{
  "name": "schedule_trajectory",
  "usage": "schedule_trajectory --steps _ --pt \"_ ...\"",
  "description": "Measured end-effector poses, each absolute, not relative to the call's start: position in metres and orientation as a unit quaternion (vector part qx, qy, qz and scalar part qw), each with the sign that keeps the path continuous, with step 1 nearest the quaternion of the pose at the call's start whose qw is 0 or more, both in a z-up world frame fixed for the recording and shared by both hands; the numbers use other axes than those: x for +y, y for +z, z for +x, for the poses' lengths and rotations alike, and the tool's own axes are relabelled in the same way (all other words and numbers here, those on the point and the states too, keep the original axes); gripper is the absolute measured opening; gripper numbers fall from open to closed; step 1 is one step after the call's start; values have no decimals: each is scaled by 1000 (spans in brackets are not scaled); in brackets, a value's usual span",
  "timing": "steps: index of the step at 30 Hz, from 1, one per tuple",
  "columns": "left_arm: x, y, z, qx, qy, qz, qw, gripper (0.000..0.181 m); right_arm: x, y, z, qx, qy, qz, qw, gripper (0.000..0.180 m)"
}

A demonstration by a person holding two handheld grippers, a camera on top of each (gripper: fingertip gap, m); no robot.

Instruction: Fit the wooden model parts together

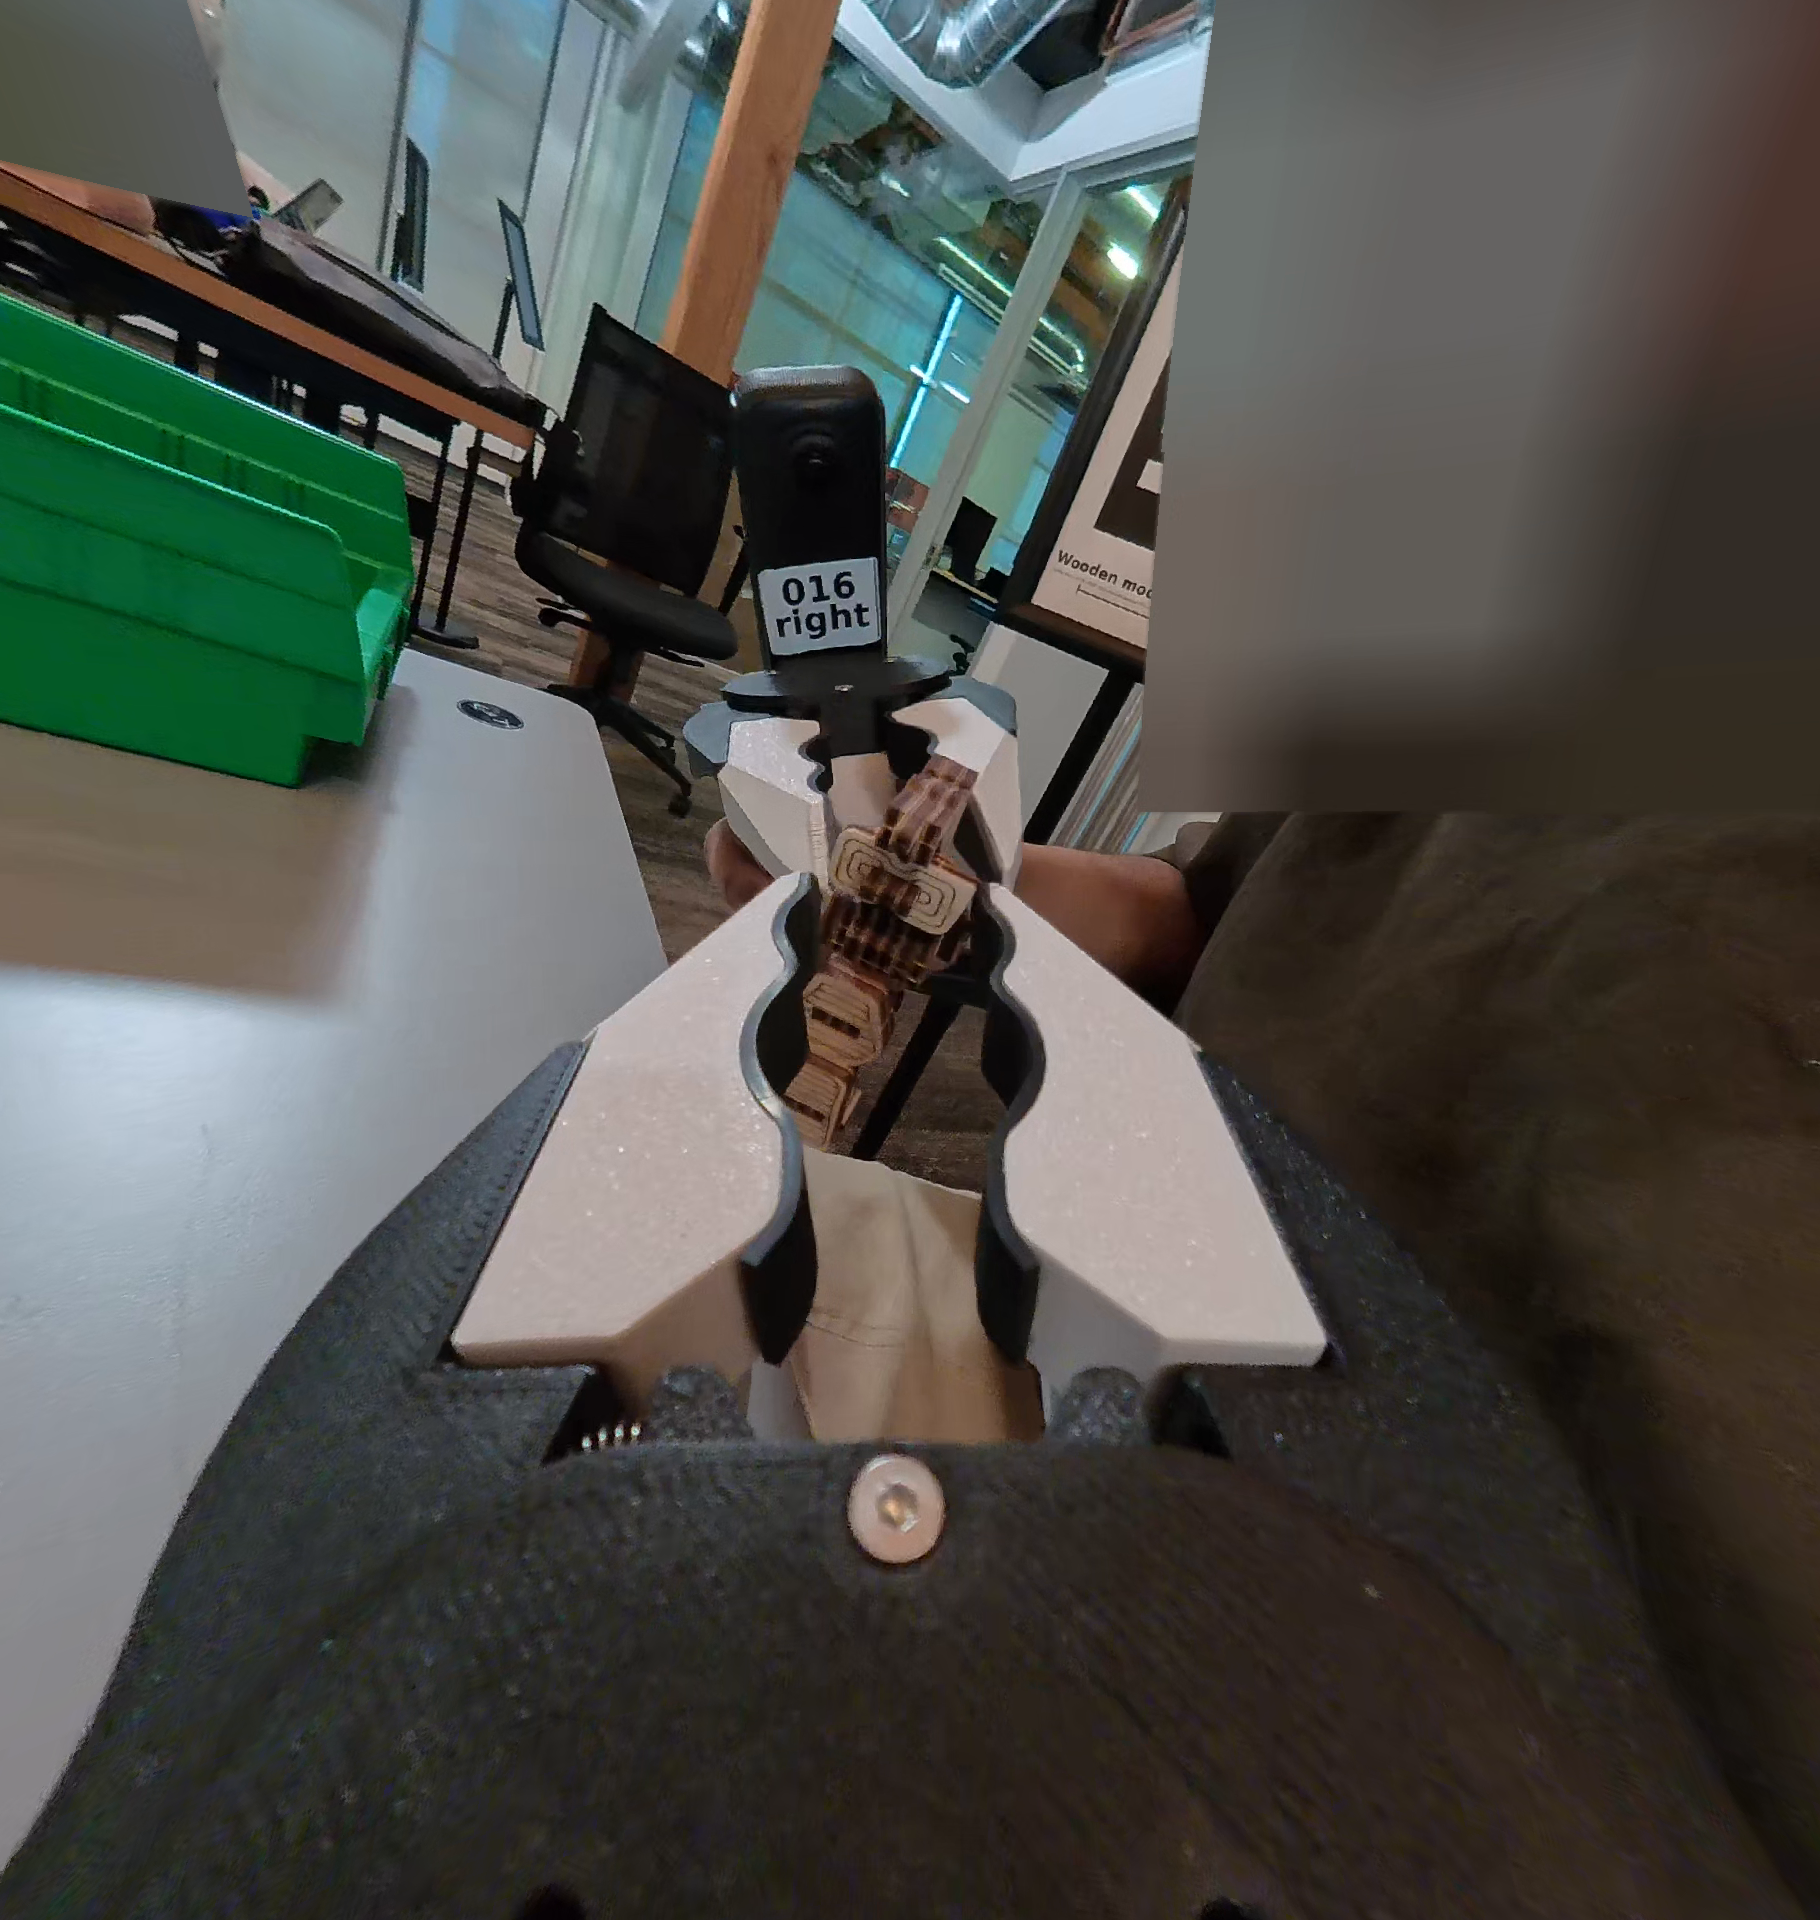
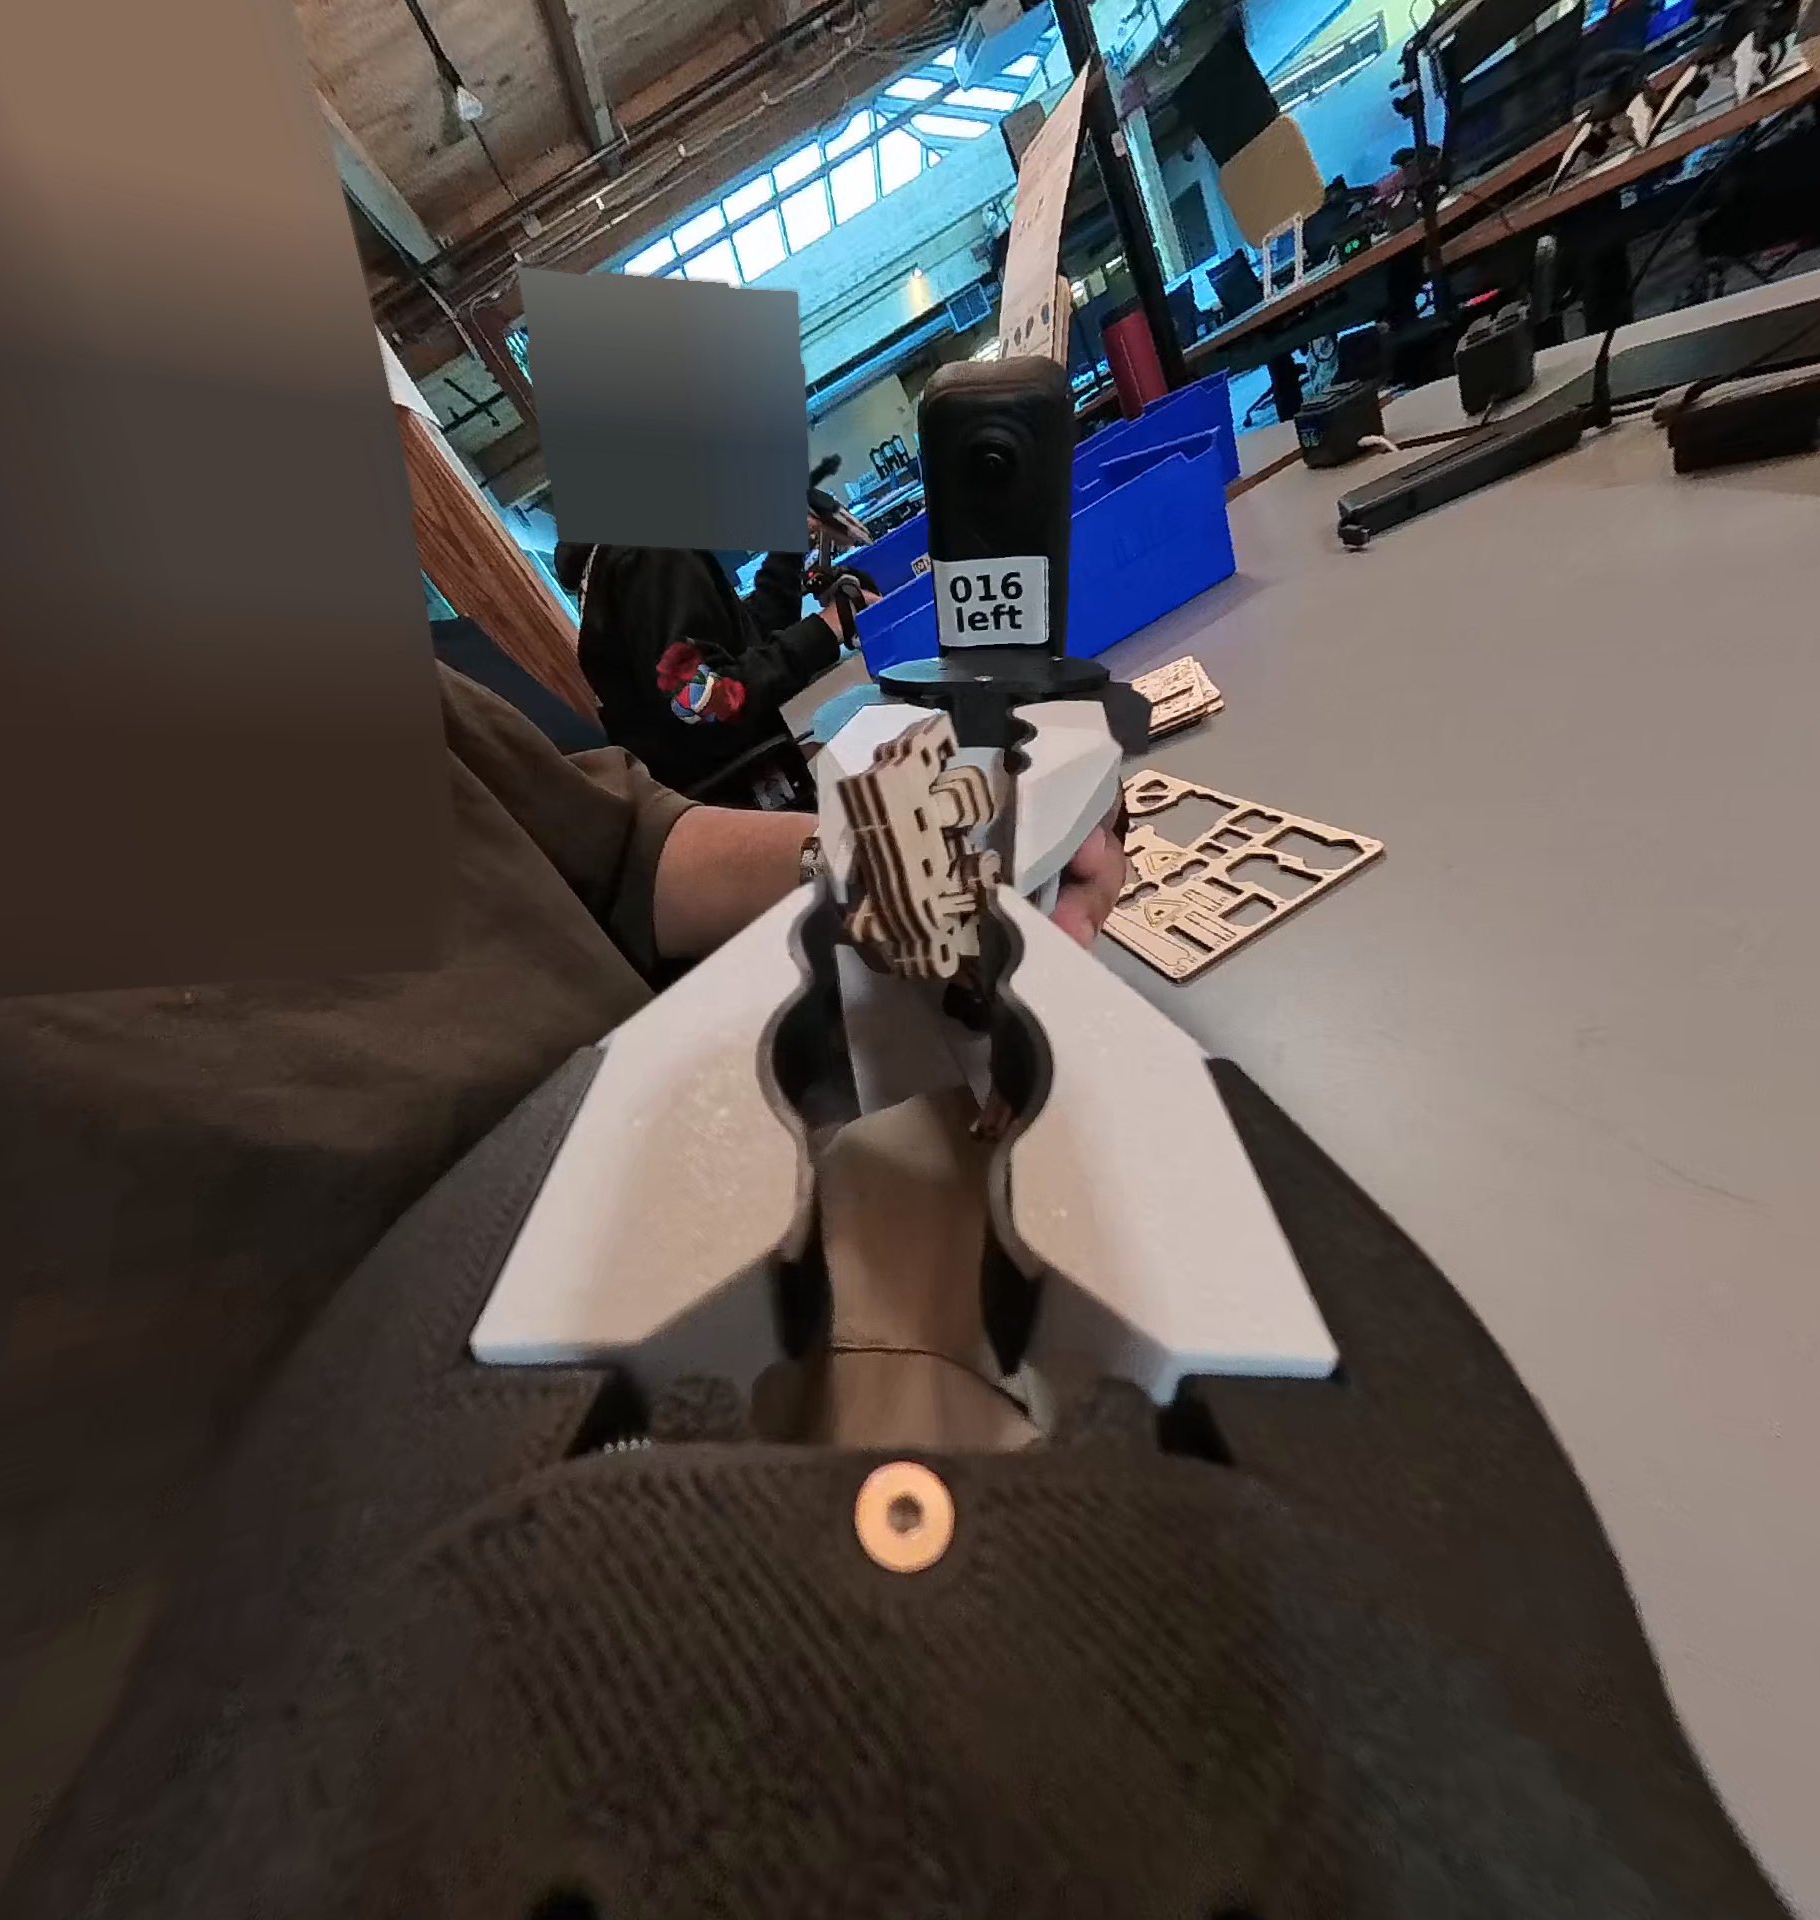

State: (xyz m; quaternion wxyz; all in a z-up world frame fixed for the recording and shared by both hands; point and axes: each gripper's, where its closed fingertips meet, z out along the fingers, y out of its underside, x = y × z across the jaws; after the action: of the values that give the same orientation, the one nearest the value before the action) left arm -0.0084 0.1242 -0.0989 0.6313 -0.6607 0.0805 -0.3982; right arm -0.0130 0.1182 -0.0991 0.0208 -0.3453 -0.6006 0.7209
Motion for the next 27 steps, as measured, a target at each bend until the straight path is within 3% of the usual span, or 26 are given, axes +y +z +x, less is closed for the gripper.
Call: schedule_trajectory --steps 3,13,21,27 --pt "126 -99 -11 76 -387 -662 638 25 118 -98 -13 -606 718 -341 38 33" --pt "128 -96 -12 66 -379 -656 649 24 122 -101 -16 -656 664 -324 155 26" --pt "123 -92 -6 86 -386 -655 644 33 123 -98 -14 -662 661 -310 170 25" --pt "120 -94 -4 106 -371 -662 643 25 120 -96 -10 -665 665 -298 166 25"
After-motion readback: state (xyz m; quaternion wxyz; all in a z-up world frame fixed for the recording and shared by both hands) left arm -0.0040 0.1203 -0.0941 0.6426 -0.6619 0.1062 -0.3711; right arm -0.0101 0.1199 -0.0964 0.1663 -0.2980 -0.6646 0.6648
